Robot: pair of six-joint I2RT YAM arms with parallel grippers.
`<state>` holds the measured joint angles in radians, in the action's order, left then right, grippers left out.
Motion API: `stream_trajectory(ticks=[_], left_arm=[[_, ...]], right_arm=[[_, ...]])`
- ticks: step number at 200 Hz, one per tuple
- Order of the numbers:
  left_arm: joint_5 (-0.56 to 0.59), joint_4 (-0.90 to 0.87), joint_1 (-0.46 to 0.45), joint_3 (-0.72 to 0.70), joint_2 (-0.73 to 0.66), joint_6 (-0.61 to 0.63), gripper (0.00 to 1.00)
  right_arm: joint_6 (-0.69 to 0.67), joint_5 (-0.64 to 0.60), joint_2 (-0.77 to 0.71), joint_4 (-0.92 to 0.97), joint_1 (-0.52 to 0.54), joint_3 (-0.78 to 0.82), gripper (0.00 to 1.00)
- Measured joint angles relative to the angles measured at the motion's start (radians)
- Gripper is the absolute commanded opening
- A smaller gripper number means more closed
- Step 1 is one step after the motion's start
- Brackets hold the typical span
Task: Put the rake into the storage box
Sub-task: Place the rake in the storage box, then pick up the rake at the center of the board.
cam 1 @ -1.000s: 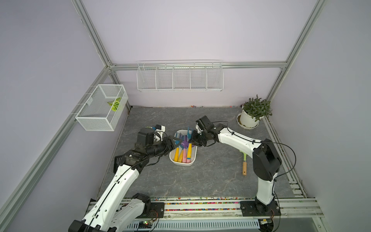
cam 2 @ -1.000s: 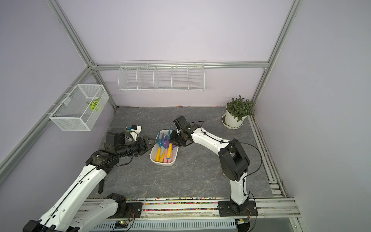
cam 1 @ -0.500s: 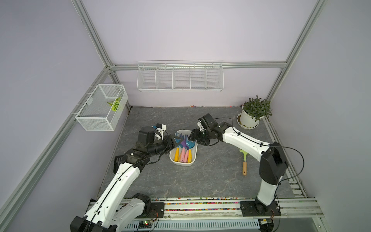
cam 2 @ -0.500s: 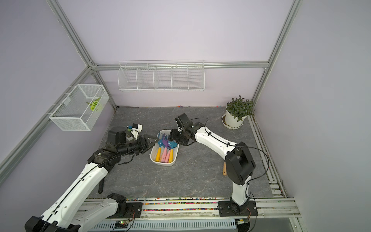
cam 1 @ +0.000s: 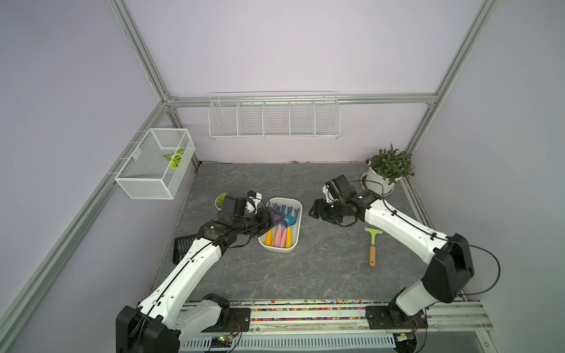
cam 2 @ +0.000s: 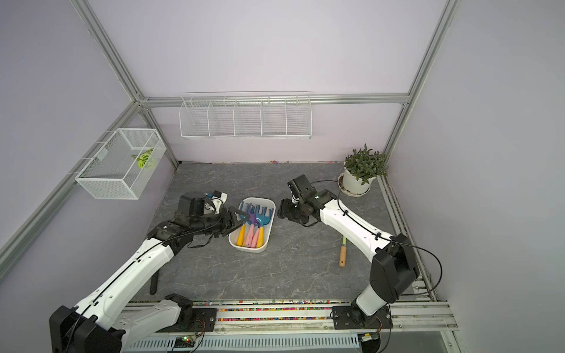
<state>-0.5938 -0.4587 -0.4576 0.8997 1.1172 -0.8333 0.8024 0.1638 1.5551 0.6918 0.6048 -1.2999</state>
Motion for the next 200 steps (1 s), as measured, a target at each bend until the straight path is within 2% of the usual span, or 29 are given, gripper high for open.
stream_trajectory(ticks=[56, 90, 126, 159, 200], left_arm=[[0.002, 0.118, -0.124, -0.006, 0.114, -0.048, 0.61], [-0.005, 0.179, -0.144, -0.006, 0.168, -0.07, 0.61], [-0.013, 0.203, -0.145, -0.004, 0.198, -0.072, 0.61], [-0.018, 0.212, -0.145, 0.006, 0.202, -0.072, 0.61], [-0.015, 0.201, -0.145, 0.006, 0.168, -0.071, 0.61]], right_arm=[[0.028, -0.16, -0.167, 0.154, -0.111, 0.189, 0.72], [0.053, -0.291, -0.27, 0.241, -0.163, 0.286, 0.76], [0.071, -0.401, -0.314, 0.291, -0.193, 0.341, 0.77], [0.077, -0.411, -0.313, 0.278, -0.276, 0.412, 0.74], [0.058, -0.353, -0.28, 0.211, -0.343, 0.486, 0.7]])
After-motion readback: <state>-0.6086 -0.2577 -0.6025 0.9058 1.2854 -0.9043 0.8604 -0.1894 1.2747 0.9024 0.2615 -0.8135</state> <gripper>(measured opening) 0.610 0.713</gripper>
